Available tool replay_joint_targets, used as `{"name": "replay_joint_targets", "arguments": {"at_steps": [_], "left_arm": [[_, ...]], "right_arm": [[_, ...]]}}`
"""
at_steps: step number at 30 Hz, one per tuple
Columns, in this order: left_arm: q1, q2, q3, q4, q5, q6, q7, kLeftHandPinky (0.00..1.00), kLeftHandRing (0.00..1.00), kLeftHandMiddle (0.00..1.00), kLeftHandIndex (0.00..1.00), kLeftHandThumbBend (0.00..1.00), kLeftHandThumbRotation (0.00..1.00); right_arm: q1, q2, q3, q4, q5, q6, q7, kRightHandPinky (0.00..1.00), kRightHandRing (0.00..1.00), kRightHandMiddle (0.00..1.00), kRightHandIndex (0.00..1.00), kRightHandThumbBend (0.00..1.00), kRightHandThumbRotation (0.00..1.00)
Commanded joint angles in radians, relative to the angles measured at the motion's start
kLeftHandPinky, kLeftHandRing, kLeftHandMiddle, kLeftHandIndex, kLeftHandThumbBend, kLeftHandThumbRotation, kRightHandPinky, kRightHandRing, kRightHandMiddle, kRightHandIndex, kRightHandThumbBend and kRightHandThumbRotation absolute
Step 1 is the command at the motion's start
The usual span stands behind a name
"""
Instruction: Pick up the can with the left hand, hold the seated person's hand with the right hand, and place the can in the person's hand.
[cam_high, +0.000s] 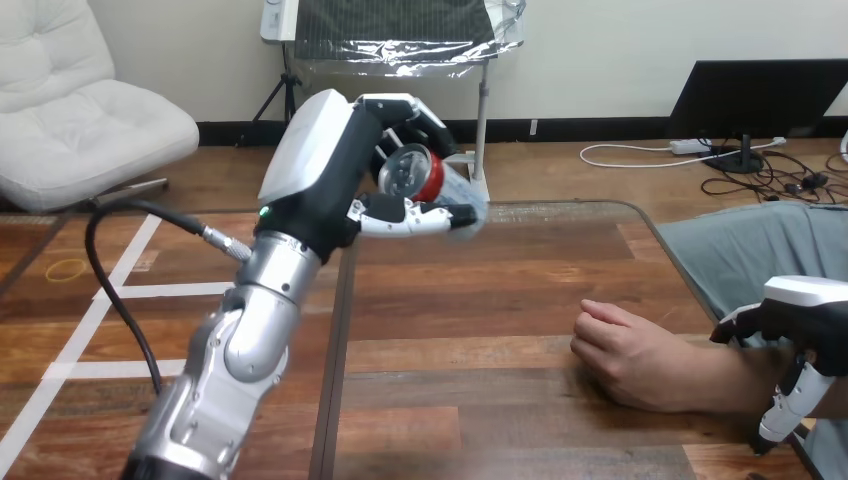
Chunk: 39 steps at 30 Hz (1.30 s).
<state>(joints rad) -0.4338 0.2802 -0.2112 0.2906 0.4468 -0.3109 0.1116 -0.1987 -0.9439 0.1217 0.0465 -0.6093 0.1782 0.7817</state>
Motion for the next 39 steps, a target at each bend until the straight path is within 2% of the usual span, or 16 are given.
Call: {"name": "replay_joint_targets", "arguments": {"at_steps": [1,13,39], "left_arm": [[0.012,-0.012,0.024,-0.107,-0.011,0.007,0.001,0.32,0.37,0.45,0.49,0.61,0.00],[0.085,-0.010,0.033,-0.181,-0.015,-0.004,-0.009,0.32,0.37,0.45,0.49,0.61,0.00],[0.253,0.005,0.066,-0.334,-0.078,-0.031,-0.082,0.31,0.37,0.45,0.50,0.60,0.00]], "right_arm": [[-0.088,-0.015,0.007,0.012,-0.015,-0.011,-0.019,0.89,0.93,0.93,0.88,0.78,0.04],[-0.084,-0.007,0.002,0.039,-0.015,-0.047,-0.054,0.87,0.90,0.92,0.88,0.78,0.03],[-0.086,0.000,0.013,0.056,-0.038,-0.065,-0.079,0.82,0.86,0.89,0.87,0.75,0.03]]}}
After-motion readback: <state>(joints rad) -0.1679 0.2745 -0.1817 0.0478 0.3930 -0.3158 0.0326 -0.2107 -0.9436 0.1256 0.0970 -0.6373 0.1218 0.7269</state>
